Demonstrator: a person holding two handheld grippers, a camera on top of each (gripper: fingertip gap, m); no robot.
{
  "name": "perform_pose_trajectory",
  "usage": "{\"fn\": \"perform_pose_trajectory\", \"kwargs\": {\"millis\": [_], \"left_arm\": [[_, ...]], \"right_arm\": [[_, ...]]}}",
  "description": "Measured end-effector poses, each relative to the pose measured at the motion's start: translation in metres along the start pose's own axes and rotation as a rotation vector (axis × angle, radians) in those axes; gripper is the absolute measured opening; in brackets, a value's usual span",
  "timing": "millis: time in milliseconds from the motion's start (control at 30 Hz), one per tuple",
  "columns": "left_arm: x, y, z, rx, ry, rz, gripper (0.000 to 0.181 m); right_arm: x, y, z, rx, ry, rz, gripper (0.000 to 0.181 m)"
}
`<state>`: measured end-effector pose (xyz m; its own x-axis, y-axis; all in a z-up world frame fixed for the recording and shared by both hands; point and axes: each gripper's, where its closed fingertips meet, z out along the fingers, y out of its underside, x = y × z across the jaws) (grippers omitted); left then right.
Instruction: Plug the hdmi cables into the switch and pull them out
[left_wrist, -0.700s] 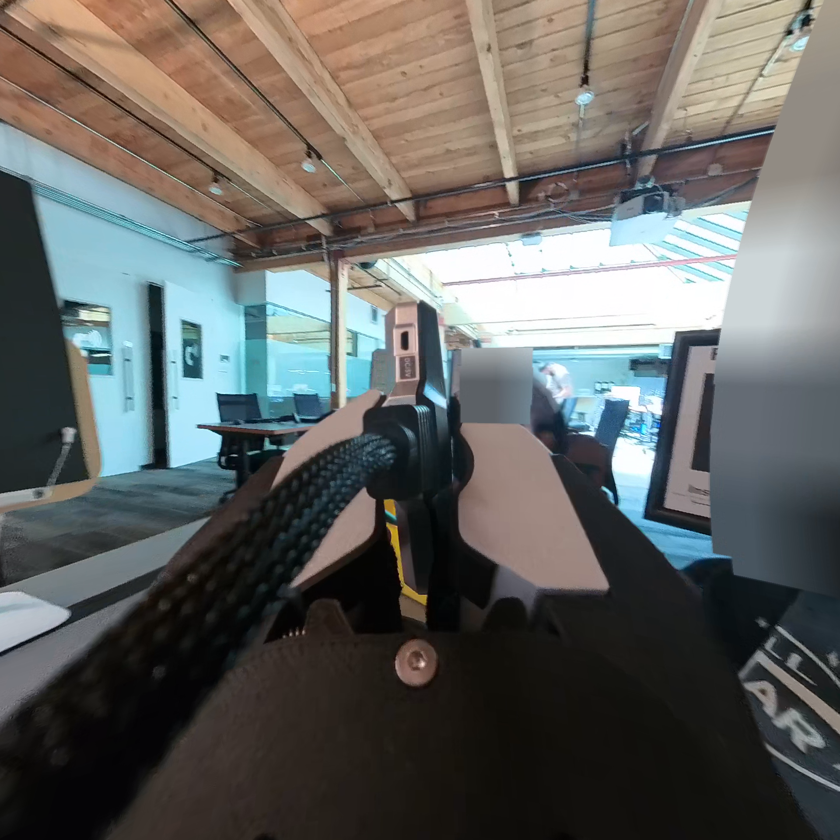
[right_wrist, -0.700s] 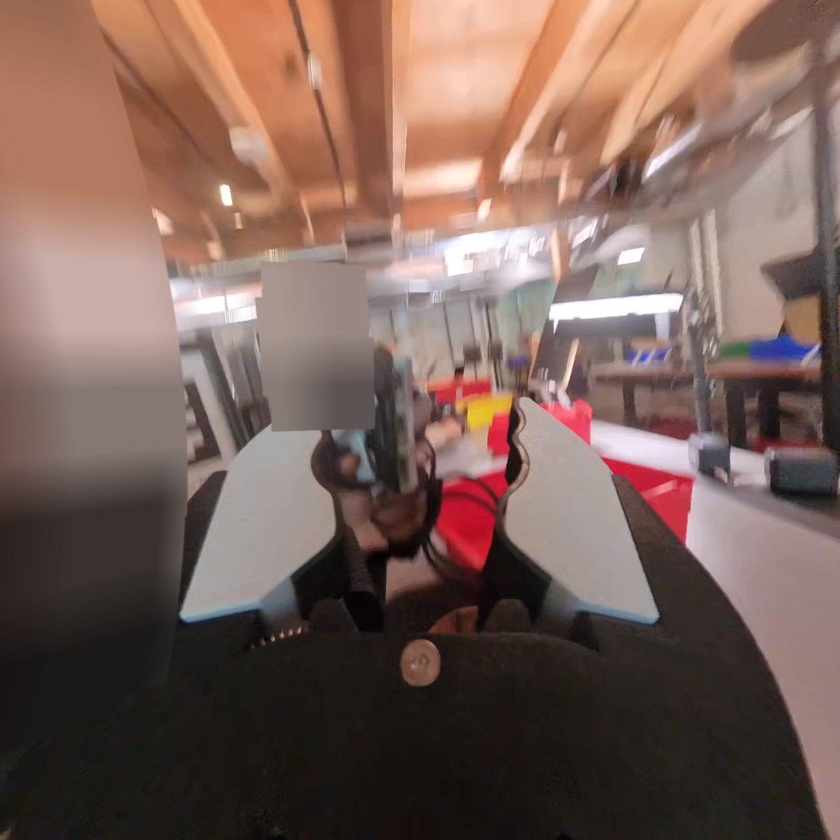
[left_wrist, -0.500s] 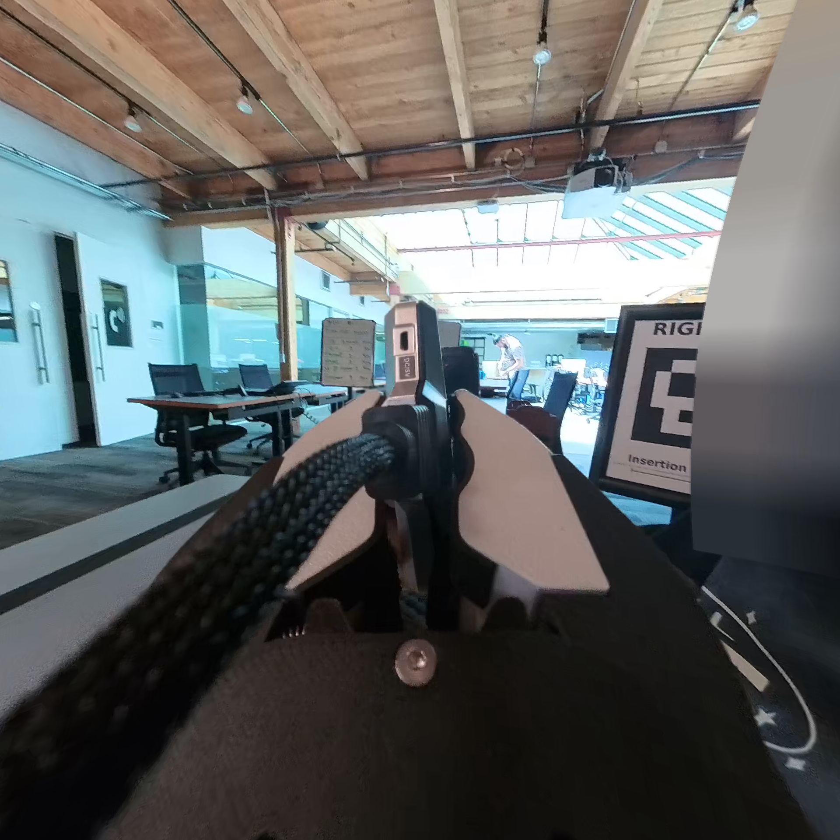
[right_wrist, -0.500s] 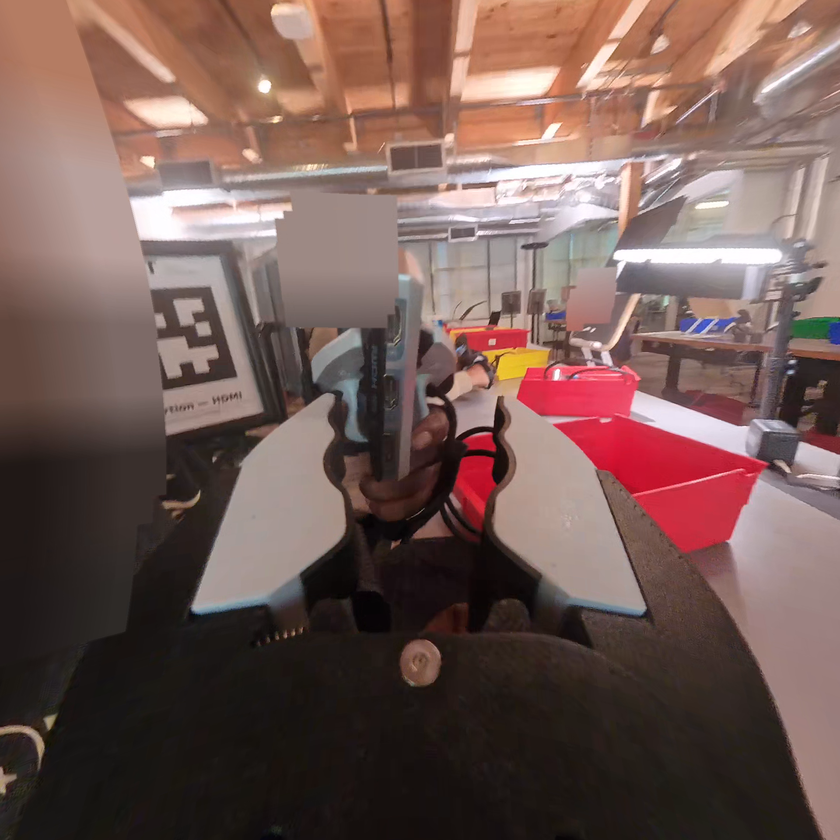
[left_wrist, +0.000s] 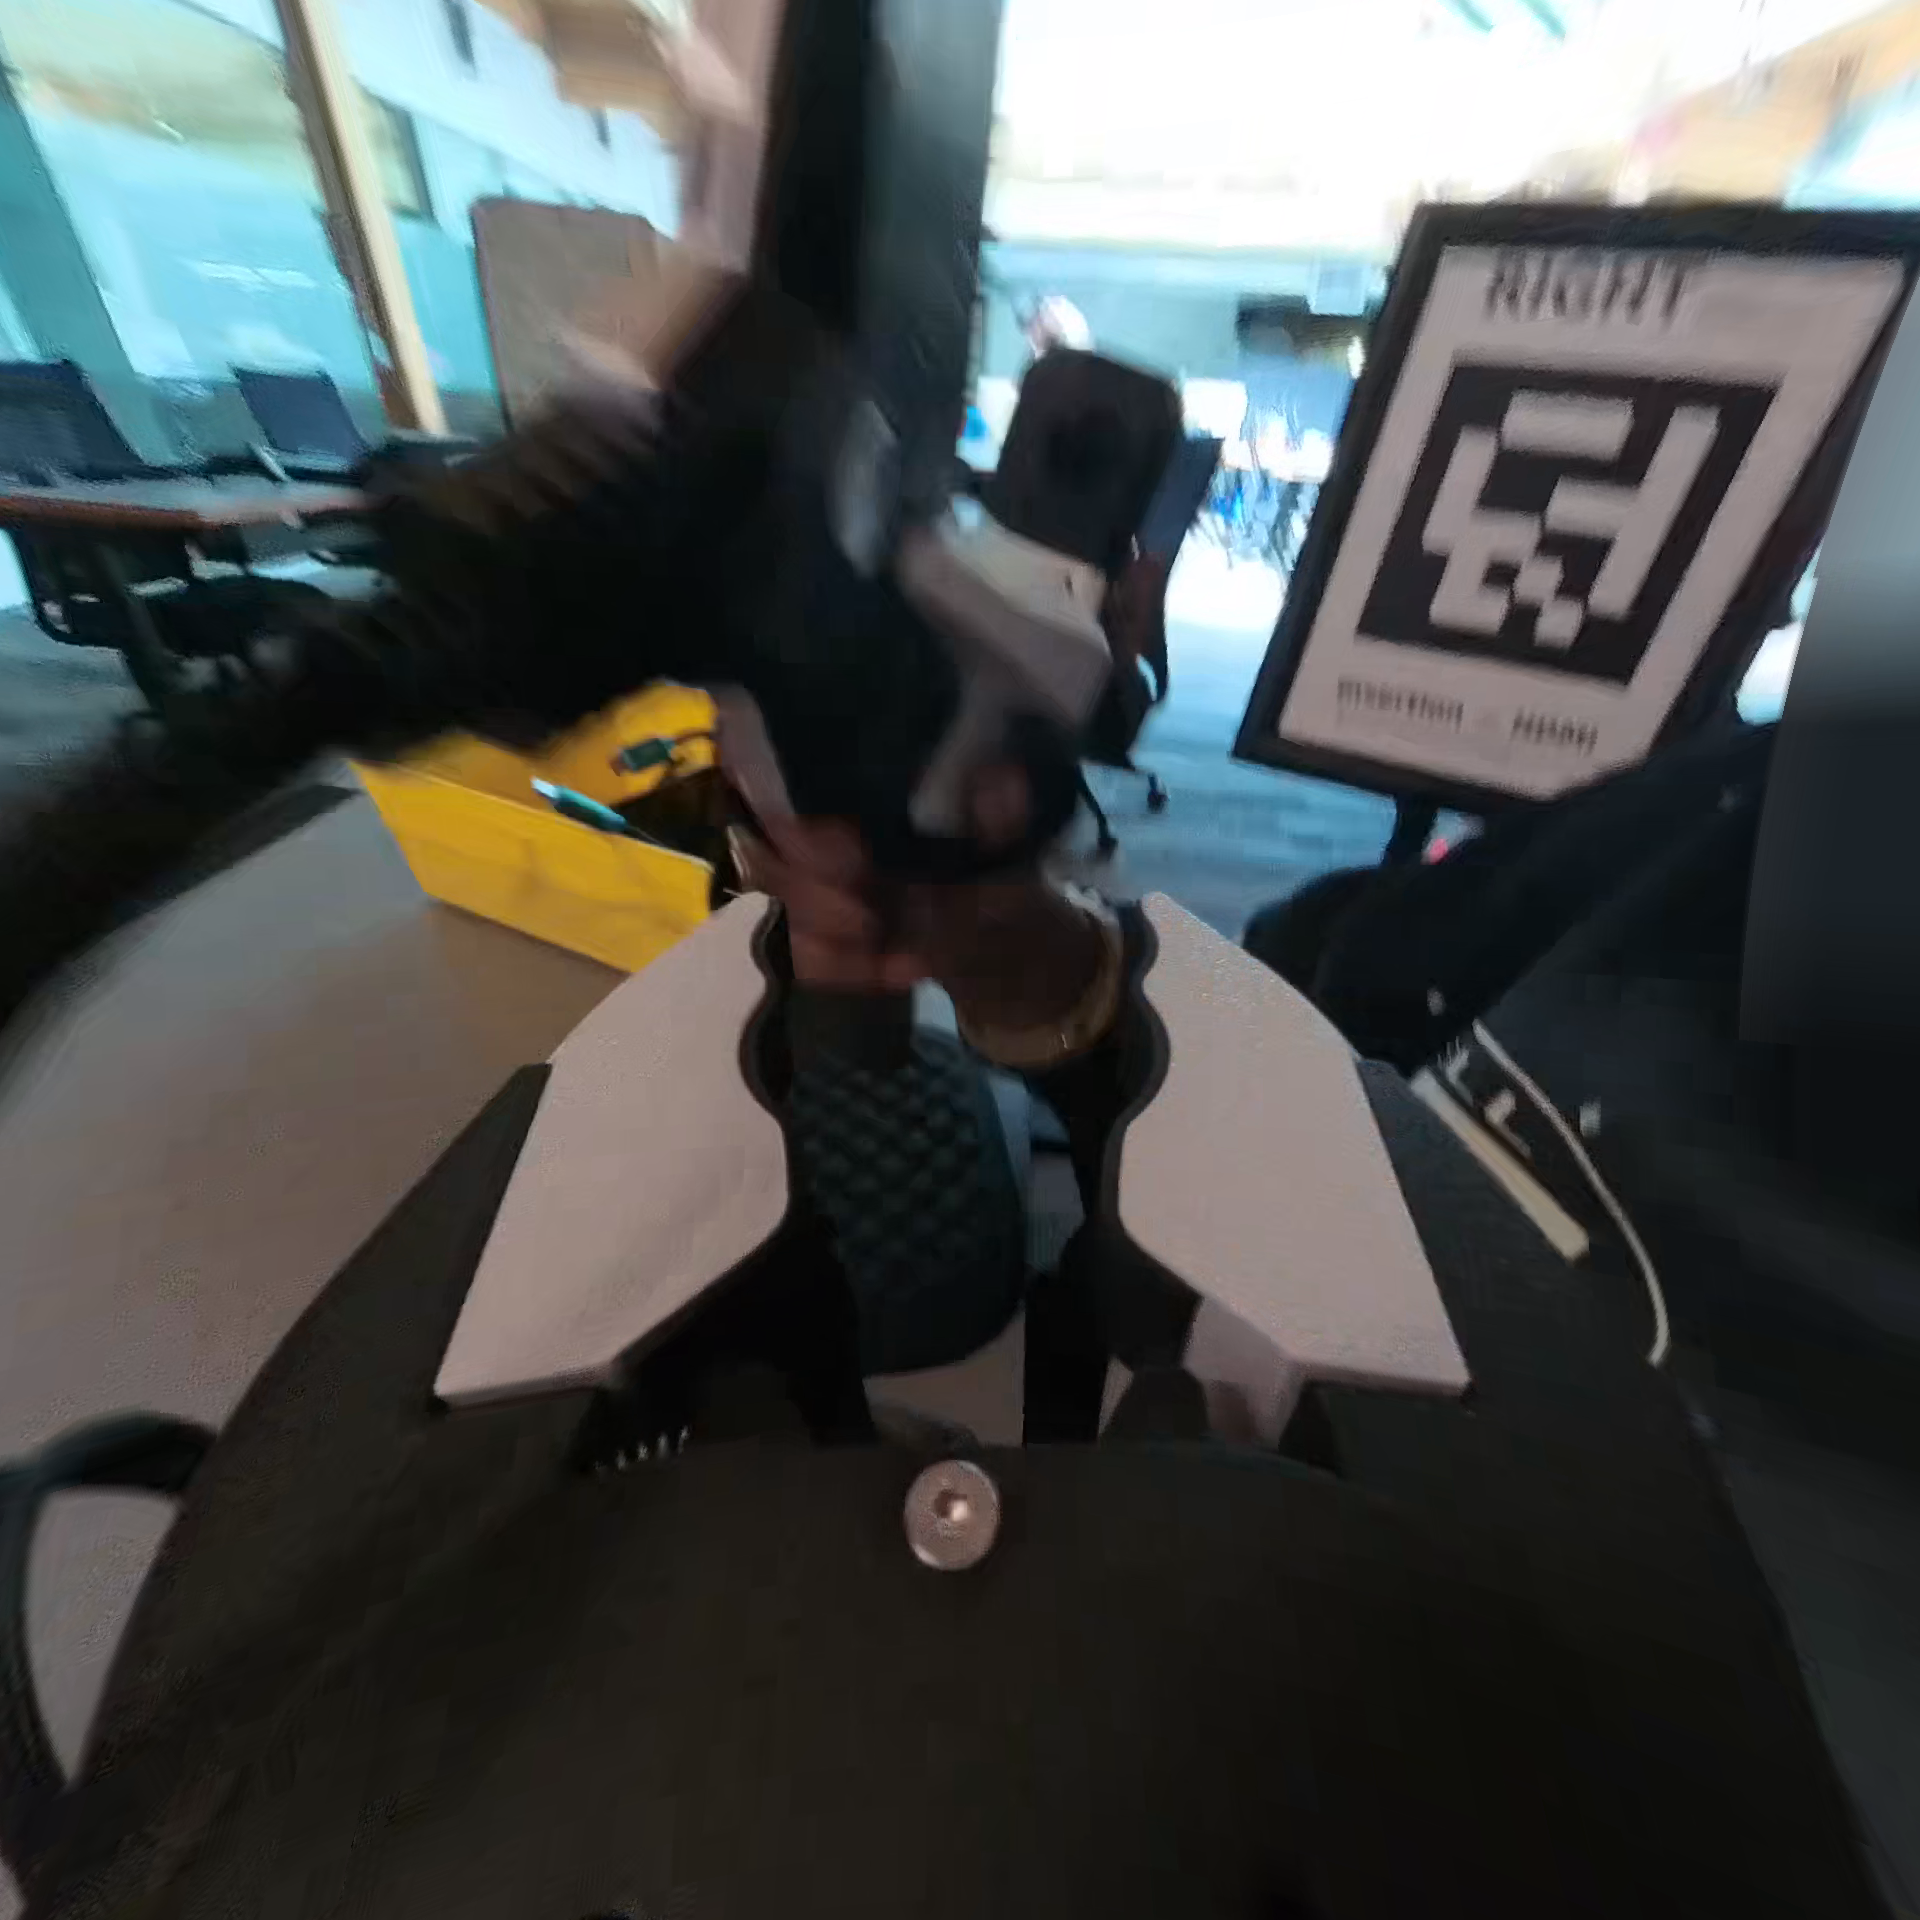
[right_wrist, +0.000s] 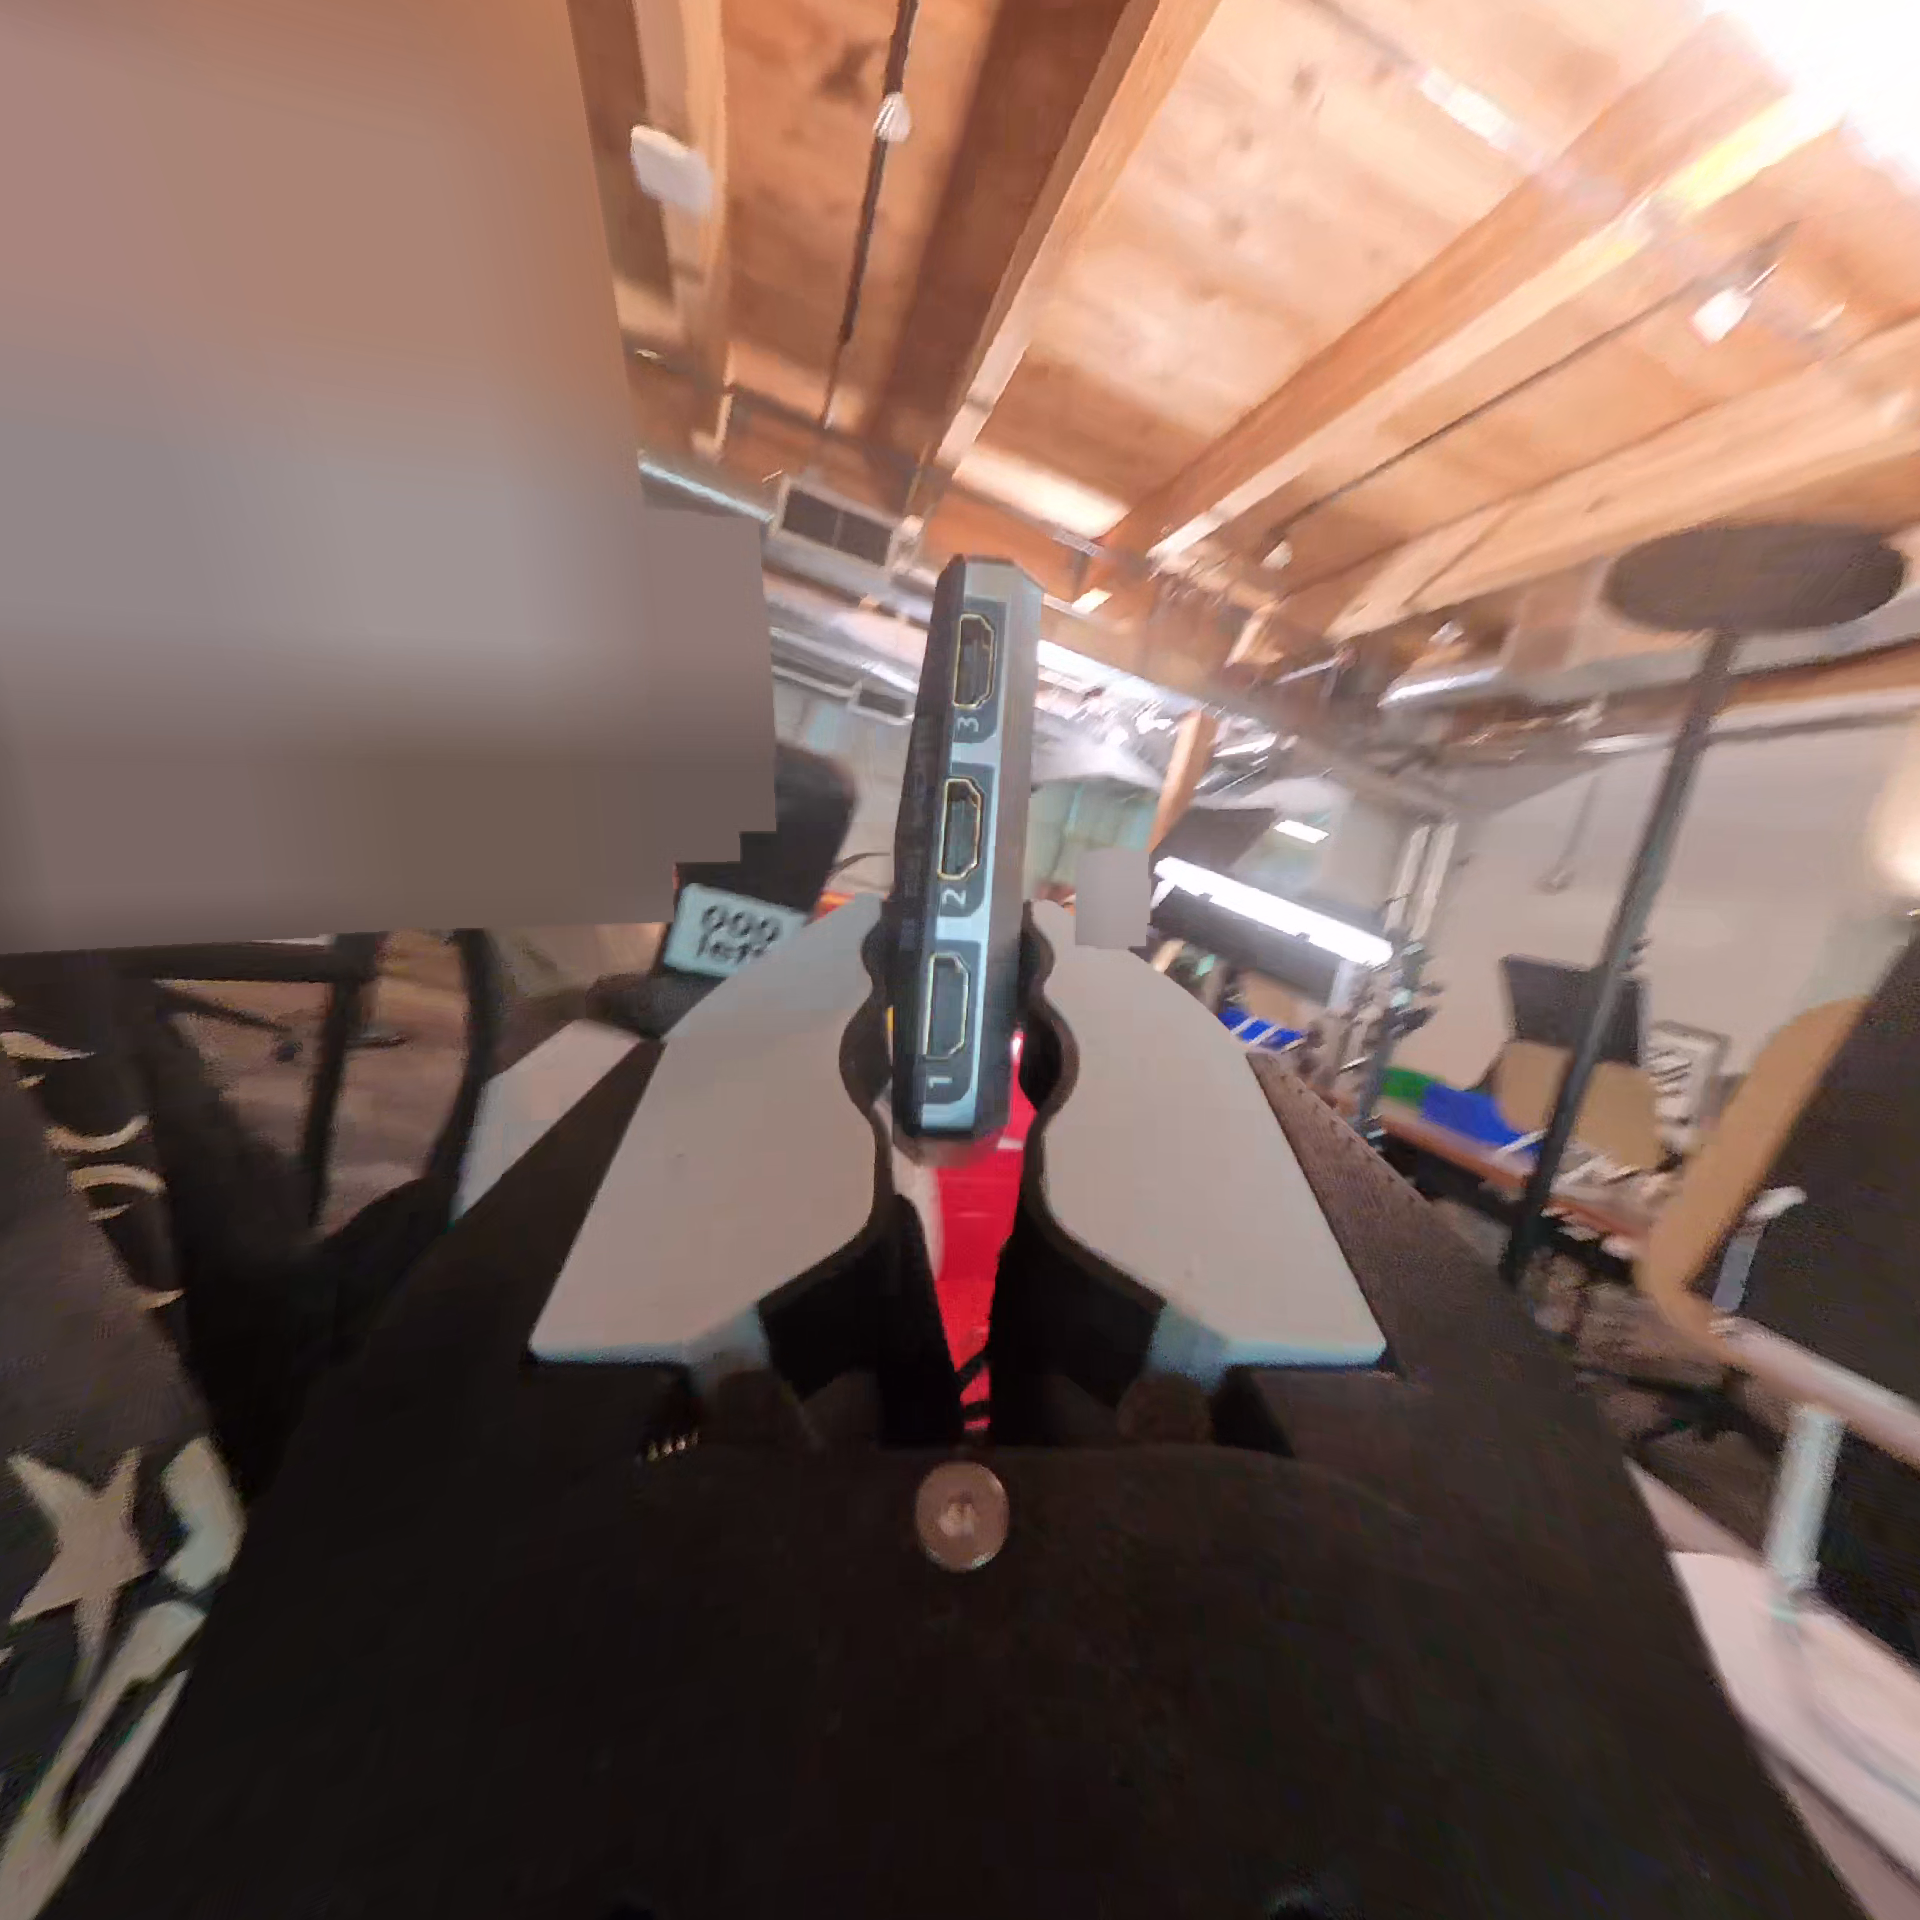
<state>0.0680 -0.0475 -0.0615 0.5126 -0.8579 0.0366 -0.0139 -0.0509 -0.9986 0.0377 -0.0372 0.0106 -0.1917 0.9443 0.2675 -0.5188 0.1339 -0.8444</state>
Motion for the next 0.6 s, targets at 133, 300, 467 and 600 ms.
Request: {"fn": "perform_pose_trajectory", "kwargs": {"millis": [133, 300, 467, 600], "left_arm": [[0.036, 0.013, 0.006, -0.08, 0.182, 0.071, 0.06], [0.055, -0.022, -0.021, 0.104, 0.239, 0.207, 0.052], [0.013, -0.064, -0.068, 0.272, -0.088, 0.315, 0.042], [-0.001, -0.083, -0.103, 0.365, -0.233, 0.348, 0.038]], "right_arm": [[0.025, -0.041, -0.026, 0.078, 0.154, -0.159, 0.021], [0.058, -0.101, -0.07, 0.166, 0.353, -0.339, 0.022], [0.116, -0.147, -0.096, 0.07, 0.536, -0.517, 0.021], [0.181, -0.179, -0.126, -0.033, 0.701, -0.629, 0.021]]}}
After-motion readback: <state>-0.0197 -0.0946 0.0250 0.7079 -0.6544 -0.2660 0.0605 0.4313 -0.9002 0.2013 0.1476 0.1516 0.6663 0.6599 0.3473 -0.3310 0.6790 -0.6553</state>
